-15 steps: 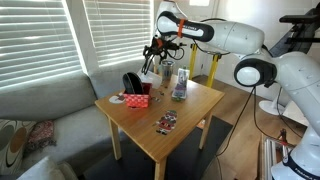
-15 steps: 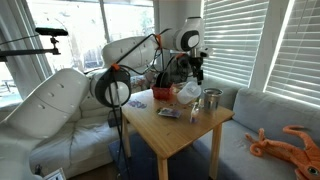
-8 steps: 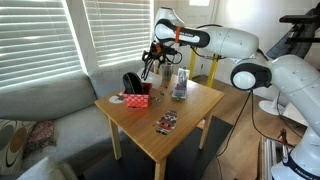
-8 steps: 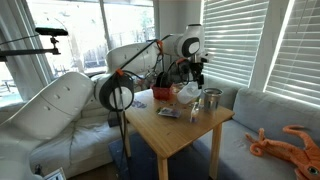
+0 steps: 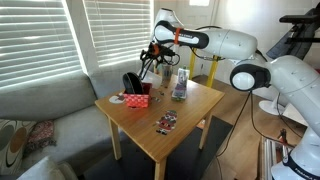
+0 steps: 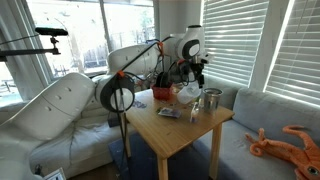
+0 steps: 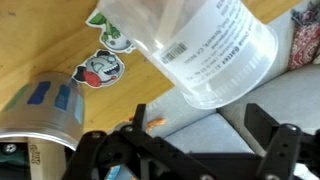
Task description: Position the jar upright
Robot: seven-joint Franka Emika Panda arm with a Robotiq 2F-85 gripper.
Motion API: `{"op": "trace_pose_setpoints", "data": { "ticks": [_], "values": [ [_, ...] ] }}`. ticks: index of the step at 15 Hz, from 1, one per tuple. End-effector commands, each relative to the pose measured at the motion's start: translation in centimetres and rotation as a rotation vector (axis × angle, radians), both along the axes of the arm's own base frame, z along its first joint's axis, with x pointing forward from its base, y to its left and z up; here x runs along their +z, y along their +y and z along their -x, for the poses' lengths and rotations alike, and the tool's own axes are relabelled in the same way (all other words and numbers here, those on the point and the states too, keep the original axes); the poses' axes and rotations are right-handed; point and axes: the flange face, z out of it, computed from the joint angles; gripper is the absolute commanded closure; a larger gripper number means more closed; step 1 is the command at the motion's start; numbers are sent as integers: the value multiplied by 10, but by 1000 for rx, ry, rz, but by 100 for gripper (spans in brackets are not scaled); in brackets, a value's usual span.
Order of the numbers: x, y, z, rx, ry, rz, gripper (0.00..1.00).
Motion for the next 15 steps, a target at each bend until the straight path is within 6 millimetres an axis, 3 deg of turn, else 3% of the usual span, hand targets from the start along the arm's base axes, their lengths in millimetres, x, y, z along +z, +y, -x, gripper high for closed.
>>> {"op": "trace_pose_setpoints", "data": {
  "ticks": [1, 7, 14, 15],
  "values": [
    [-2, 10, -14, -58, -120, -77, 0],
    [-32, 19, -13, -90, -7, -86, 0],
    [-28, -1, 22, -185, 261, -77, 0],
    [-28, -4, 26, -196, 291, -79, 25]
  ]
}}
